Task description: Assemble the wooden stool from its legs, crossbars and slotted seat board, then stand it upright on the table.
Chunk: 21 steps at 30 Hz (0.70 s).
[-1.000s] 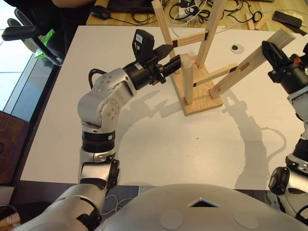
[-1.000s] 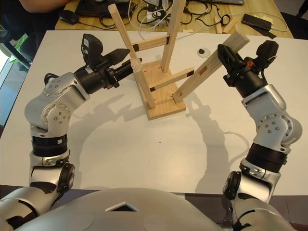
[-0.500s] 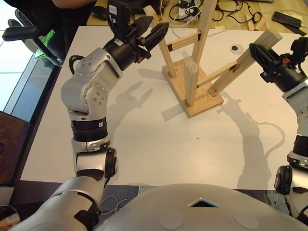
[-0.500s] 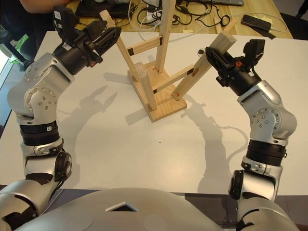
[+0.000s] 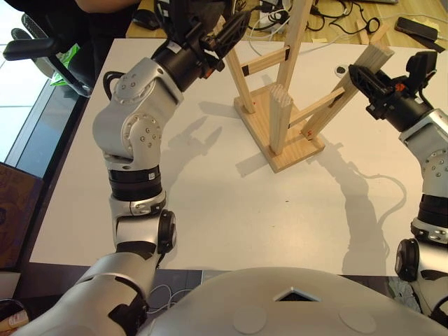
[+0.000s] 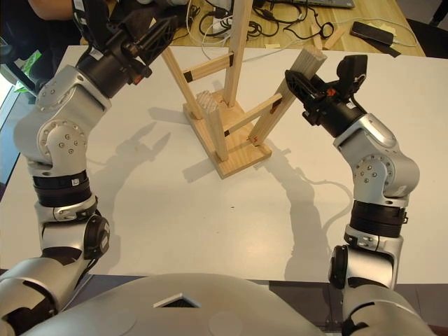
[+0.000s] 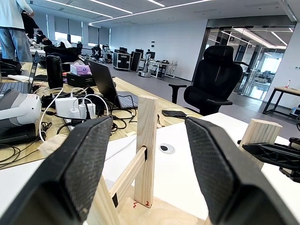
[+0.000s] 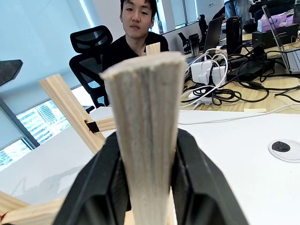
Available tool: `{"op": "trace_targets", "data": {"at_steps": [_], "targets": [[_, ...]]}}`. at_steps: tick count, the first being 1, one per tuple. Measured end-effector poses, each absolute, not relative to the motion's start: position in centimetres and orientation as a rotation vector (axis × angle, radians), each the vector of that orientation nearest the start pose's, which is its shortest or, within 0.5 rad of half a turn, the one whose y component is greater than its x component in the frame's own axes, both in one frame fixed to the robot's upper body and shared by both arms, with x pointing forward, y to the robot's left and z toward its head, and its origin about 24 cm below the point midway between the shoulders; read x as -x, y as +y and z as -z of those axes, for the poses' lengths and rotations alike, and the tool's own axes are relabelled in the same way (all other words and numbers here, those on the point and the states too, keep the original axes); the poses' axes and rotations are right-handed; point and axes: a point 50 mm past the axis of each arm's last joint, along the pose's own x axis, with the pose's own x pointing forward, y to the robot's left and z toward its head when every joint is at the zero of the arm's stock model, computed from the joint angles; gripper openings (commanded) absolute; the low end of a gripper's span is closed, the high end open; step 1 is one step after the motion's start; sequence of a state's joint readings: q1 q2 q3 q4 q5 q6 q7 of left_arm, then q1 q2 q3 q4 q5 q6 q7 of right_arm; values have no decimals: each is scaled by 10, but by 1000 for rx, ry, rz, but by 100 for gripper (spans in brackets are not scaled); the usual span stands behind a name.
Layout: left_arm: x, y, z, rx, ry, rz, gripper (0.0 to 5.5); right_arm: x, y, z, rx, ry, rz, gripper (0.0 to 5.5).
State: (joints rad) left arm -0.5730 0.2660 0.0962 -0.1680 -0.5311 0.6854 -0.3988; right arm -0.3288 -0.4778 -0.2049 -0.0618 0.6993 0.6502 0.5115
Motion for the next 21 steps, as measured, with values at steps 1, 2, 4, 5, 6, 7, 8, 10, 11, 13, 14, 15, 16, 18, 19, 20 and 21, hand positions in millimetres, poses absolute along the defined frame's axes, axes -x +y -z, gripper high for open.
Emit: {"op": "trace_targets", "data": {"at_steps": [1, 2, 4, 5, 6, 7, 8, 10, 11, 13, 14, 15, 16, 18, 19, 20, 21], "targets": [[-315, 133, -194, 175, -78, 679, 284, -295, -212, -136, -260, 118, -585, 101], [-315, 132, -194, 174, -79, 680, 284, -297, -210, -137, -246, 119, -600, 100], [-315, 131, -194, 173, -78, 684, 284, -299, -207, -137, -233, 128, -619, 100], [-315, 131, -193, 172, -77, 685, 284, -300, -207, -137, -229, 129, -623, 100], [-315, 131, -193, 172, -77, 687, 284, -300, -207, -137, -229, 130, -624, 100], [-315, 130, -193, 171, -77, 688, 284, -301, -207, -137, -229, 131, -625, 100], [-315, 130, -193, 171, -77, 688, 284, -301, -207, -137, -228, 131, -624, 100], [-315, 130, -193, 170, -77, 689, 284, -301, -208, -138, -213, 122, -617, 100], [-315, 129, -193, 169, -76, 692, 284, -301, -207, -139, -206, 117, -616, 129], [-315, 128, -193, 172, -79, 693, 284, -301, -208, -136, -167, 127, -603, 165], [-315, 128, -193, 173, -80, 692, 284, -299, -208, -130, -166, 149, -601, 187], [-314, 127, -192, 176, -78, 692, 284, -298, -209, -130, -167, 146, -600, 199], [-314, 127, -192, 176, -78, 693, 284, -297, -209, -130, -172, 146, -599, 216], [-314, 127, -192, 175, -80, 693, 284, -296, -210, -133, -202, 142, -601, 252], [-314, 127, -192, 176, -79, 693, 284, -295, -209, -135, -215, 134, -608, 270], [-314, 127, -192, 177, -80, 693, 284, -295, -208, -137, -214, 129, -619, 283], [-314, 127, -192, 177, -80, 693, 284, -294, -207, -138, -214, 128, -622, 300]]}}
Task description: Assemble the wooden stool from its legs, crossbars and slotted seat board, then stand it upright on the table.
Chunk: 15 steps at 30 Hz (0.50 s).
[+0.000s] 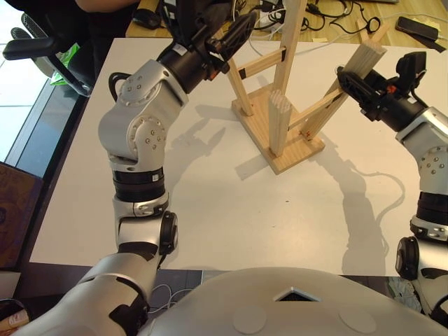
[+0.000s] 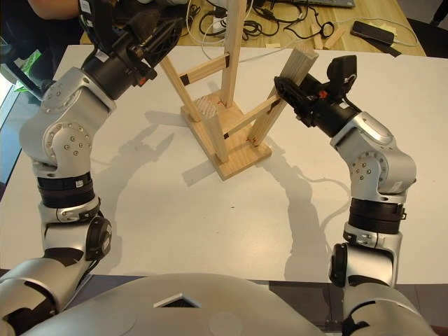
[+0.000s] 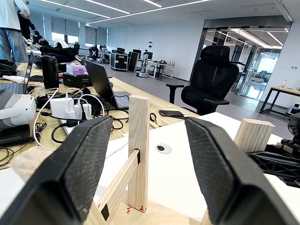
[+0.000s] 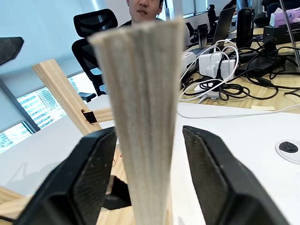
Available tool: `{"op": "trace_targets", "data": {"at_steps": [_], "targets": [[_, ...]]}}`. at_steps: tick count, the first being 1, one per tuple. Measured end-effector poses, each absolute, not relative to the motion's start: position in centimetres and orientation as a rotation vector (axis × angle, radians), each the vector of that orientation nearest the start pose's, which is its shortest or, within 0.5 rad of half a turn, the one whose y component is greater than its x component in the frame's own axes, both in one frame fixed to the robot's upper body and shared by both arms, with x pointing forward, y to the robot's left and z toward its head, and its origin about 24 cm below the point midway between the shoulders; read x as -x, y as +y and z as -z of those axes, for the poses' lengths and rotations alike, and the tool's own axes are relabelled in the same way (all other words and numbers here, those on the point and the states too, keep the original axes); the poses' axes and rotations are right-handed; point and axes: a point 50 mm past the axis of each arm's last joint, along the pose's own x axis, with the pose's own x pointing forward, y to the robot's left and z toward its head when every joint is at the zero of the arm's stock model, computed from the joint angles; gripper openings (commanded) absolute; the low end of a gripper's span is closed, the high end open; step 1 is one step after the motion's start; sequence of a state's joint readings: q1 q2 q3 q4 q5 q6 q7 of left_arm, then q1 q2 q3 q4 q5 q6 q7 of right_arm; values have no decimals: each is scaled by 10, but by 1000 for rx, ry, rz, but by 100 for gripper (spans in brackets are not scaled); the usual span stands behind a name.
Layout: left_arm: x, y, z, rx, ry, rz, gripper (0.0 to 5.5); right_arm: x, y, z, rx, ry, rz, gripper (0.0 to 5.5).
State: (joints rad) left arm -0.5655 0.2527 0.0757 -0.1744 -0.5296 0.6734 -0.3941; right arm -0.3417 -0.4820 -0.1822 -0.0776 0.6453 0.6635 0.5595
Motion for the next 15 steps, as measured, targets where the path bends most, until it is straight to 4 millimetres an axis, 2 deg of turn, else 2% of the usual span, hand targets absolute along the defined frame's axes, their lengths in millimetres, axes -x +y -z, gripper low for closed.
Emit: {"op": "trace_targets", "data": {"at_steps": [5, 10, 15], "targets": [[-314, 125, -191, 185, -81, 692, 284, -291, -208, -136, -216, 153, -637, 305], [-314, 124, -191, 193, -83, 688, 284, -293, -203, -129, 61, 294, -641, 305], [-314, 124, -192, 193, -87, 685, 284, -296, -200, -128, -4, 292, -620, 305]]}}
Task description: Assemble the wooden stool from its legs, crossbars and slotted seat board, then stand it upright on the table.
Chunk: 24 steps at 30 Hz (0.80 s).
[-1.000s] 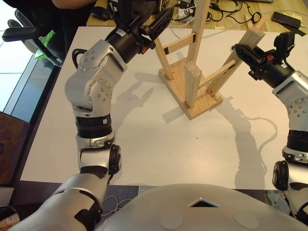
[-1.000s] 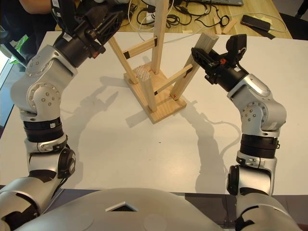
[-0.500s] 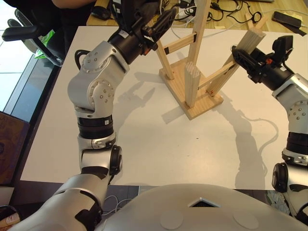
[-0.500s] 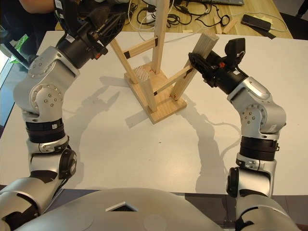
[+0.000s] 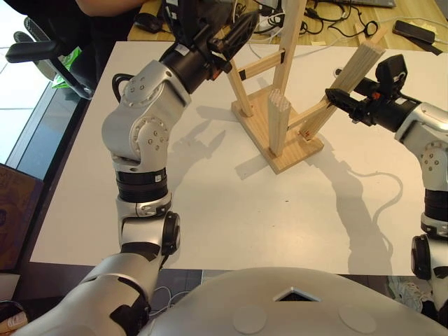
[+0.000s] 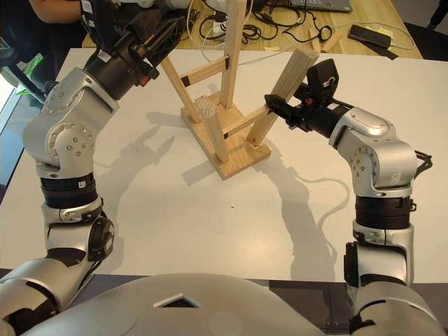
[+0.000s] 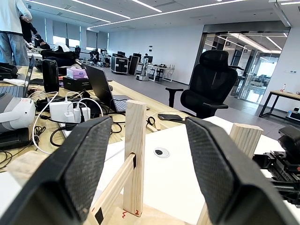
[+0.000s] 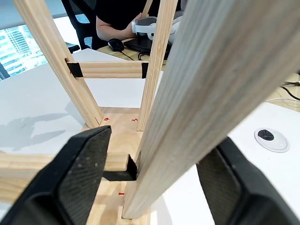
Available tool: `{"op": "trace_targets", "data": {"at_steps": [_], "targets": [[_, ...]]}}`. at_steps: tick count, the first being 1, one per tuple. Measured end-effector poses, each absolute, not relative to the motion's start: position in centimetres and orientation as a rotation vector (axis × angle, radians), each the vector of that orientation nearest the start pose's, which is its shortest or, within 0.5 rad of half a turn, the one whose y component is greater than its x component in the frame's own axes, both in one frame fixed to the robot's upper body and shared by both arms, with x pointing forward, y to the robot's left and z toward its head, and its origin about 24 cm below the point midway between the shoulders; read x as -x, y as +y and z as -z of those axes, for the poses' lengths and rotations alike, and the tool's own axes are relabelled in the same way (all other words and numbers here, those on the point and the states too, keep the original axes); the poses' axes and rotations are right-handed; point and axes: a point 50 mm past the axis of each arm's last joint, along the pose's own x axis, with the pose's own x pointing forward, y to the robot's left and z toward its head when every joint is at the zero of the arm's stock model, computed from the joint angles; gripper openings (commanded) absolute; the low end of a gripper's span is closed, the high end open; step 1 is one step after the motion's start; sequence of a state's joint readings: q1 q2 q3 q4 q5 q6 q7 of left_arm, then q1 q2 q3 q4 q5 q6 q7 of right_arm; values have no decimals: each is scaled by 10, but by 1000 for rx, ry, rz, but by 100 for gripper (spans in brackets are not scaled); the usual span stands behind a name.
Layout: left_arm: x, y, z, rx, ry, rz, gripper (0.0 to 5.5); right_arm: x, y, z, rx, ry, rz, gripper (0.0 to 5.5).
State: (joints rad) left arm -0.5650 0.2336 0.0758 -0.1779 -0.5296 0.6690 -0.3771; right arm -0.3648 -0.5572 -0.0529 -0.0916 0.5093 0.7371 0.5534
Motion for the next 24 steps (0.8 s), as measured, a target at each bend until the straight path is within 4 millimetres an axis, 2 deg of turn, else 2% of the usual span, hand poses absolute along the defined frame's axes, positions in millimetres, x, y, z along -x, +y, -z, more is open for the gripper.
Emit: {"op": "trace_targets", "data": {"at_steps": [4, 5, 7, 9, 13, 18, 20, 24], "targets": [[-314, 124, -192, 192, -94, 680, 284, -297, -204, -132, -173, 205, -589, 305], [-314, 125, -192, 188, -97, 676, 284, -299, -206, -139, -202, 169, -582, 305], [-314, 125, -193, 188, -102, 675, 284, -304, -210, -155, -210, 108, -568, 305], [-314, 125, -193, 188, -105, 675, 284, -306, -209, -160, -196, 107, -573, 305], [-314, 125, -193, 189, -105, 673, 284, -300, -204, -133, -67, 304, -584, 305], [-314, 123, -193, 196, -107, 667, 284, -305, -196, -129, 148, 379, -546, 305], [-314, 122, -193, 200, -107, 667, 284, -309, -193, -130, 133, 320, -528, 305], [-314, 121, -193, 201, -110, 670, 284, -307, -194, -131, -7, 194, -511, 305]]}}
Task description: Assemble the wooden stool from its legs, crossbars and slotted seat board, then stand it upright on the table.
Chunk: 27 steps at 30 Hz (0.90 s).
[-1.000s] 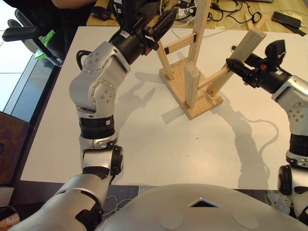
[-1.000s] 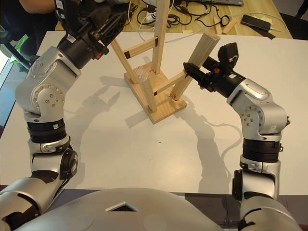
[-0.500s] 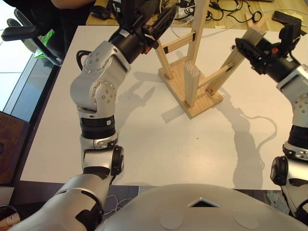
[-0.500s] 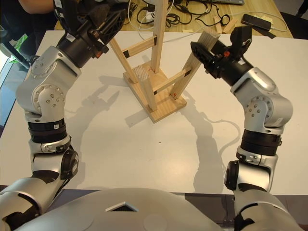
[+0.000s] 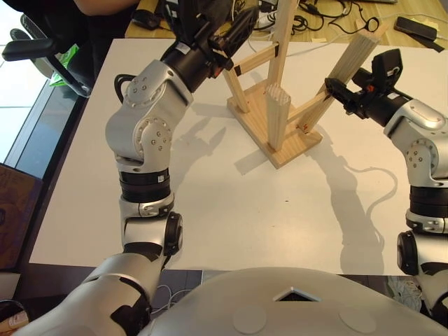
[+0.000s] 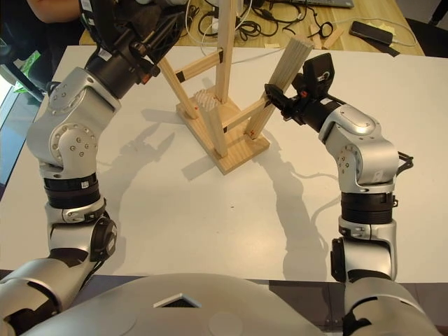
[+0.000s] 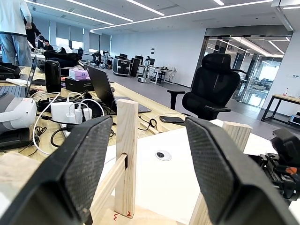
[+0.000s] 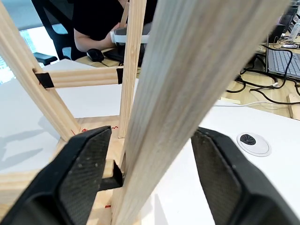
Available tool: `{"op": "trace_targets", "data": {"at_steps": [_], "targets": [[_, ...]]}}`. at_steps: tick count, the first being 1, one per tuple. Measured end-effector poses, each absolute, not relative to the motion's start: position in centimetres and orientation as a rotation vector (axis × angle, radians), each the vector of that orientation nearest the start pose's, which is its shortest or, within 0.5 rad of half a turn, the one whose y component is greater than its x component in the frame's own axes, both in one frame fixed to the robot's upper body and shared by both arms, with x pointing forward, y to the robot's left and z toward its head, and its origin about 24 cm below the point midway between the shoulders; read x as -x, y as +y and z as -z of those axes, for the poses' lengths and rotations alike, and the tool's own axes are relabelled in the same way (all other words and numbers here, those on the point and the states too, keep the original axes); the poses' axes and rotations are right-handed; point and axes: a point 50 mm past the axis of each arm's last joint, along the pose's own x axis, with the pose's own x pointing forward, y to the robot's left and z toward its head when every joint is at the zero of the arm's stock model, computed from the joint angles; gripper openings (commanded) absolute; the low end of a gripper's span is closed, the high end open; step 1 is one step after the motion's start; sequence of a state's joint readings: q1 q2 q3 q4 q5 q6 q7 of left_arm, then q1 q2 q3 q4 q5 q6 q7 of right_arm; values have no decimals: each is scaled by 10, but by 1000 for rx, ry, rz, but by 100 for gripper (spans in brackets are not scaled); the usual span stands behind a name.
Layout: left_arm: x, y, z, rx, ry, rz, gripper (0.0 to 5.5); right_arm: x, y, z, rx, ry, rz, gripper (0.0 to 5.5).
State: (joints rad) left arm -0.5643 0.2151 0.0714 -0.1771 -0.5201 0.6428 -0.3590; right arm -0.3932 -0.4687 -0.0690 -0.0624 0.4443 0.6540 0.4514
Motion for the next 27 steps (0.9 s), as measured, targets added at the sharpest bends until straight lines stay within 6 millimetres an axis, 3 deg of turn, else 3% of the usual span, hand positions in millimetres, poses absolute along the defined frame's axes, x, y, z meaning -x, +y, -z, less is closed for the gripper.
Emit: {"op": "trace_targets", "data": {"at_steps": [6, 10, 12, 14, 18, 21, 27], "targets": [[-313, 116, -192, 206, -114, 685, 284, -300, -198, -144, -307, 134, -557, 305], [-313, 115, -192, 209, -117, 686, 284, -297, -203, -149, -380, 125, -566, 305], [-313, 115, -192, 209, -118, 686, 284, -298, -204, -149, -336, 149, -559, 305], [-312, 115, -192, 210, -120, 687, 284, -302, -200, -129, -107, 308, -527, 305], [-312, 114, -192, 212, -119, 689, 284, -318, -189, -130, 246, 384, -497, 305], [-312, 114, -192, 213, -118, 689, 284, -321, -186, -128, 222, 361, -481, 305], [-313, 115, -192, 206, -126, 681, 284, -320, -201, -137, -91, 184, -425, 305]]}}
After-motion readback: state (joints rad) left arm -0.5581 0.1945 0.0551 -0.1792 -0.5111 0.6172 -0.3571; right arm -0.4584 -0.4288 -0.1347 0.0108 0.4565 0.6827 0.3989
